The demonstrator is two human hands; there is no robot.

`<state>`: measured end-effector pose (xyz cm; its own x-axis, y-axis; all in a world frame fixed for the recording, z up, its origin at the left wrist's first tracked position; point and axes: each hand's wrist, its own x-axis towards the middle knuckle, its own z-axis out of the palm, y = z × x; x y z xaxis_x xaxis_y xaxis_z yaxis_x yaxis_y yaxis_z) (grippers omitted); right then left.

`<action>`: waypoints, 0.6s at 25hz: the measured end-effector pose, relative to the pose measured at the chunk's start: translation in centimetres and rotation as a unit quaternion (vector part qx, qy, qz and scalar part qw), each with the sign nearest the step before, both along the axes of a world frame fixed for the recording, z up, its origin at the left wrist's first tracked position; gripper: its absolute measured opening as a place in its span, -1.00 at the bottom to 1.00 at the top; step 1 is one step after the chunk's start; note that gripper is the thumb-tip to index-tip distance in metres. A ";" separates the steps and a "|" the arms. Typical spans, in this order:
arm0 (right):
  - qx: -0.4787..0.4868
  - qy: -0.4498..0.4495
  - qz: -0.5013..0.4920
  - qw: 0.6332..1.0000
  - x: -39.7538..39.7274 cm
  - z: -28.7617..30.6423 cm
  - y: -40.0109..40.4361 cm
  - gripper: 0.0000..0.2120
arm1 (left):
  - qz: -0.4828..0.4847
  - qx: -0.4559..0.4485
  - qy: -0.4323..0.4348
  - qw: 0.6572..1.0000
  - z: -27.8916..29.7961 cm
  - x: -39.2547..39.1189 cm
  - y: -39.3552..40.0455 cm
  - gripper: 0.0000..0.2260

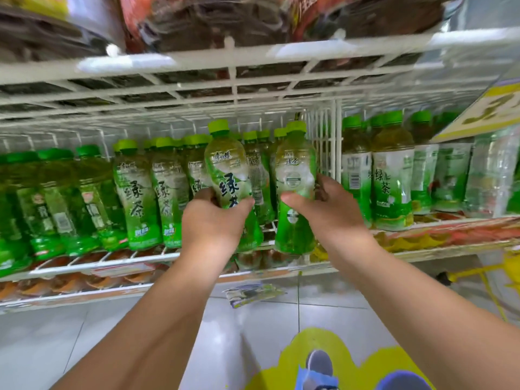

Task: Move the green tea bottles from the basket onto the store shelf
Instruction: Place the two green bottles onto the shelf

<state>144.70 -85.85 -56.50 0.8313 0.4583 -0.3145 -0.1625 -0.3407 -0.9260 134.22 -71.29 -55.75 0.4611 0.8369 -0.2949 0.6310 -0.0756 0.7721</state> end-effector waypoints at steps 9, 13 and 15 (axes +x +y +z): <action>0.013 -0.029 -0.014 0.999 2.5 -2.7 3.7 -0.42 | -0.016 0.076 0.028 0.997 -3.1 3.8 1.4 -0.59; 0.010 -0.030 -0.021 0.999 2.7 -4.2 4.7 -0.30 | -0.017 0.091 0.060 0.994 -4.1 4.7 1.1 -0.54; 0.008 -0.020 -0.034 0.999 2.9 -4.9 5.0 -0.35 | -0.012 0.099 0.071 0.992 -4.8 5.1 0.7 -0.52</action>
